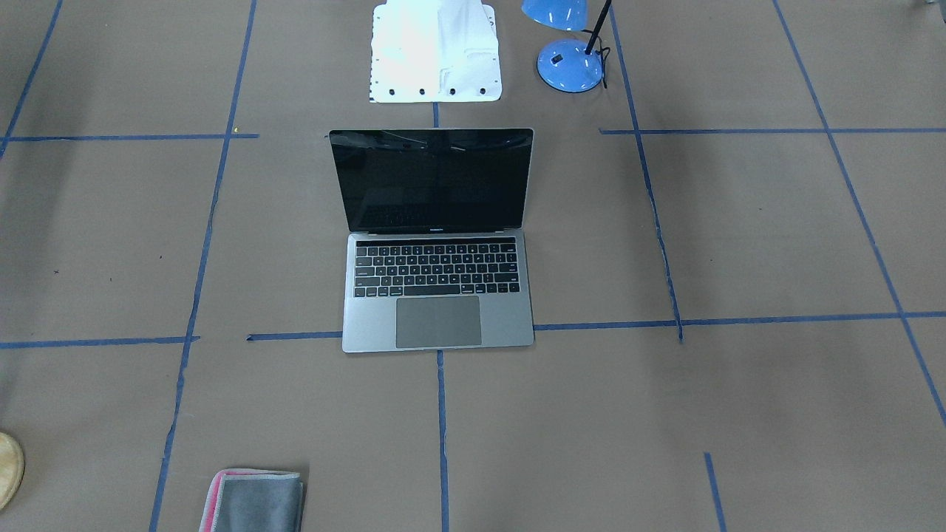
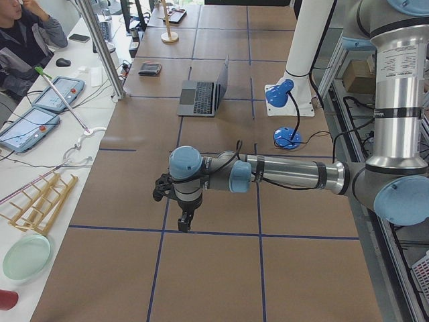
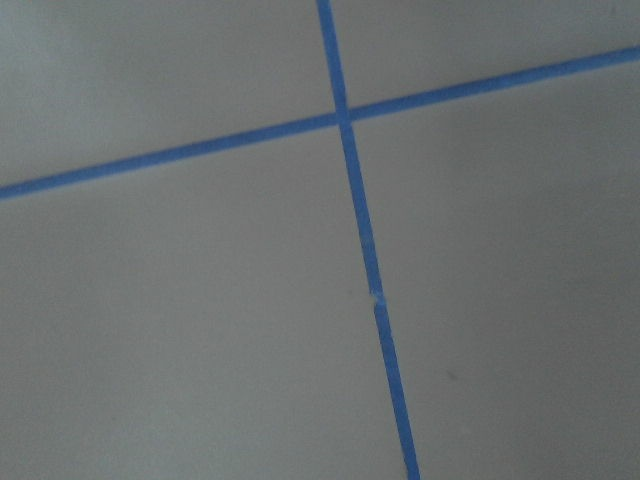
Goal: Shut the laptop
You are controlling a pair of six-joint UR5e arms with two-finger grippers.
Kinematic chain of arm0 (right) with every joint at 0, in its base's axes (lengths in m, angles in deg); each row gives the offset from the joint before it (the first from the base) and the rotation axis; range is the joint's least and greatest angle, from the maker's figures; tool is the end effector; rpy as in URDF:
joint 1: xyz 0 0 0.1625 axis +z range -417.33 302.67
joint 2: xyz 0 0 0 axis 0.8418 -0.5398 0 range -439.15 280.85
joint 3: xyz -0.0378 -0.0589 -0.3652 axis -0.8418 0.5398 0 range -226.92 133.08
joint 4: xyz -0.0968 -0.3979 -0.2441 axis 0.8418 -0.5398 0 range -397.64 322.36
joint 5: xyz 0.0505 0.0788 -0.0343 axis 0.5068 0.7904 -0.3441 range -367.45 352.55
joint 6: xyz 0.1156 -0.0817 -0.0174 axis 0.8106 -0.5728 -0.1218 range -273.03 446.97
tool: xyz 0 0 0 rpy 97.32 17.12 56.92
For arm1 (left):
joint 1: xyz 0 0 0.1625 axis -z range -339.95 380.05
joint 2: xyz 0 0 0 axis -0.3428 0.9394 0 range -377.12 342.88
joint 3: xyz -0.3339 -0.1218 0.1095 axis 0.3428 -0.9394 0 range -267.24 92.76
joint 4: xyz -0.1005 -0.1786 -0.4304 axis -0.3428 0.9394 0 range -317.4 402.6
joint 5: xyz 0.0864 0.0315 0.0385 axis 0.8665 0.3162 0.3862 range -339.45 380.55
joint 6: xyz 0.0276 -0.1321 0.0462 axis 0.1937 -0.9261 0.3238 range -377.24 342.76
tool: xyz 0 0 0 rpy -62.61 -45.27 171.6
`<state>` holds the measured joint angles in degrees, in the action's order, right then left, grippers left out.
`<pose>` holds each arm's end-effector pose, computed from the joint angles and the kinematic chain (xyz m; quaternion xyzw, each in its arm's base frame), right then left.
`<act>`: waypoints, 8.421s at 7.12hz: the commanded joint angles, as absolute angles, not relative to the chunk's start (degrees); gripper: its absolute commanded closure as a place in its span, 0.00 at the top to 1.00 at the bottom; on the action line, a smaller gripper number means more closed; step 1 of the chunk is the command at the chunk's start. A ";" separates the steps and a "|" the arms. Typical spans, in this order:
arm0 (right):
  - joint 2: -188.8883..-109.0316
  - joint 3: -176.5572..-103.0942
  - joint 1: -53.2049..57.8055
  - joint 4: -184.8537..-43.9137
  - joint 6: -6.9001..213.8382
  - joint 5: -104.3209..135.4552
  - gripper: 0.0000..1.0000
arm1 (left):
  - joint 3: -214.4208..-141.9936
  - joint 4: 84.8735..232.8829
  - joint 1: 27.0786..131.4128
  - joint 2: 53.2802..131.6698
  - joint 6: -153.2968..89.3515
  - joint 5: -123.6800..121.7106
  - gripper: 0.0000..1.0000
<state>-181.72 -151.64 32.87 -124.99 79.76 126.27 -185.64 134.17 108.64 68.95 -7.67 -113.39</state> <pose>0.0363 -0.4843 0.6026 0.0628 -0.3687 -0.0723 0.9246 -0.0210 -0.5414 0.5895 0.0753 0.3692 0.1082 0.9200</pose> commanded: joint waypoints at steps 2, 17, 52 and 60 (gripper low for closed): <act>-181.63 -151.68 30.66 -124.30 81.24 133.14 0.99 | -184.53 144.33 106.55 68.06 -12.81 -114.54 1.00; -183.13 -160.02 -32.15 -55.48 168.52 95.88 0.90 | -191.48 194.81 52.53 77.00 -88.92 -95.18 0.99; -153.17 -149.07 -37.65 -66.81 176.26 57.41 0.02 | -183.58 192.89 55.12 93.26 -103.81 -85.97 0.00; -143.41 -131.49 -31.67 -67.26 176.35 60.57 0.02 | -170.42 192.45 57.05 101.15 -103.02 -85.10 0.00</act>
